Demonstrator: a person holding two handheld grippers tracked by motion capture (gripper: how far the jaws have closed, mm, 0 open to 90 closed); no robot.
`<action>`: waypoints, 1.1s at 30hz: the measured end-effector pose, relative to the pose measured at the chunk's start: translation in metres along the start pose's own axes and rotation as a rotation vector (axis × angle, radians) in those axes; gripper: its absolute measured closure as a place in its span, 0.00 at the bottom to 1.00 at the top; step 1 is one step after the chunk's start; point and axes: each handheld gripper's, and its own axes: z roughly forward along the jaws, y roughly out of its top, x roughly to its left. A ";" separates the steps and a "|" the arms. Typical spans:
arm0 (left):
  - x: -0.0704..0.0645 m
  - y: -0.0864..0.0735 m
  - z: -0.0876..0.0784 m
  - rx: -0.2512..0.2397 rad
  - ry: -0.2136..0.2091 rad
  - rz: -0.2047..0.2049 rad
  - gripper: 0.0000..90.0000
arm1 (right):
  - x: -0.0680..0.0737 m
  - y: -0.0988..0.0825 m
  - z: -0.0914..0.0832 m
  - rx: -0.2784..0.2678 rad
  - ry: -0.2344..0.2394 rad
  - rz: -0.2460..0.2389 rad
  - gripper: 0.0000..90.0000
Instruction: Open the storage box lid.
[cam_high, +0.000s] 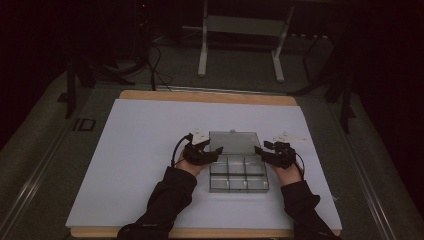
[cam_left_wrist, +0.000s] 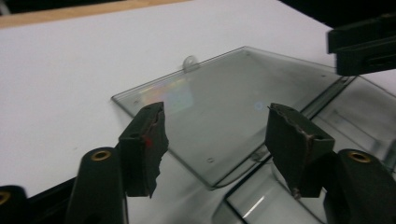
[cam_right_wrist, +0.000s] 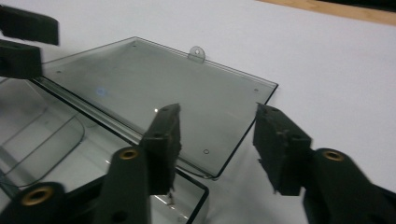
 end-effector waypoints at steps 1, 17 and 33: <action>-0.001 0.001 -0.001 -0.002 -0.007 0.005 0.39 | 0.000 0.001 0.000 0.005 -0.001 -0.006 0.51; -0.008 0.003 -0.005 0.043 -0.070 0.064 0.03 | 0.003 0.006 -0.010 0.011 0.017 -0.067 0.15; -0.009 -0.001 -0.020 0.049 -0.093 0.094 0.03 | -0.004 0.002 -0.025 -0.001 0.008 -0.073 0.16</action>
